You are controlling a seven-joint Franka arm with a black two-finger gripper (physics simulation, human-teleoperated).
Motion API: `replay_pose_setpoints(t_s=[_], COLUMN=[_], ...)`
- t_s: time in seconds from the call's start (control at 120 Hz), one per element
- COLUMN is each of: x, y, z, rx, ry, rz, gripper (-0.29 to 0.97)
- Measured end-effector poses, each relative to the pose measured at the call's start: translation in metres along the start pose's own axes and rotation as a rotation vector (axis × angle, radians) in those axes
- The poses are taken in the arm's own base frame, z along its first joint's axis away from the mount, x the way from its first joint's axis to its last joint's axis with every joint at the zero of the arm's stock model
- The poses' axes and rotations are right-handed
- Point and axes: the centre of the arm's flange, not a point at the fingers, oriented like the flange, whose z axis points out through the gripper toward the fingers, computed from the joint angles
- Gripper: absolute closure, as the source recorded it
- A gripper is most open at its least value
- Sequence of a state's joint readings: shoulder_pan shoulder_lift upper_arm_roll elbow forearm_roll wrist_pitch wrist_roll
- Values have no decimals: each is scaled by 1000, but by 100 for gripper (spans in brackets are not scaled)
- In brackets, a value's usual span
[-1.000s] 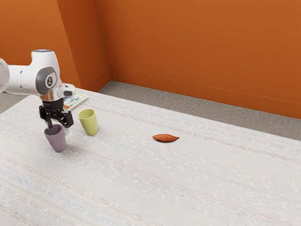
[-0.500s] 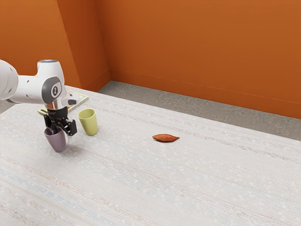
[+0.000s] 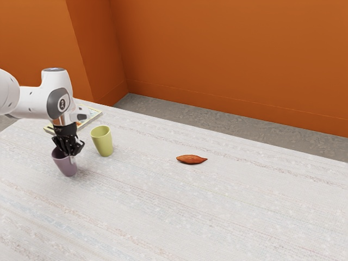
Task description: Place the left cup onto the right cup
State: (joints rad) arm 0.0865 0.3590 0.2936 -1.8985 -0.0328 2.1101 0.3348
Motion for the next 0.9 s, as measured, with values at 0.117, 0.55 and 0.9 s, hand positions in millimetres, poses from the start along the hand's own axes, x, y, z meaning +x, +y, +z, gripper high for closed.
replay_pose_setpoints(t_s=[0.117,0.55,0.9], x=[5,31,75], y=[-4,-6,36], z=[-16,-112,-140], rx=[23,91,95], ry=[11,90,132], rz=[10,36,109], gripper=[77,78,79])
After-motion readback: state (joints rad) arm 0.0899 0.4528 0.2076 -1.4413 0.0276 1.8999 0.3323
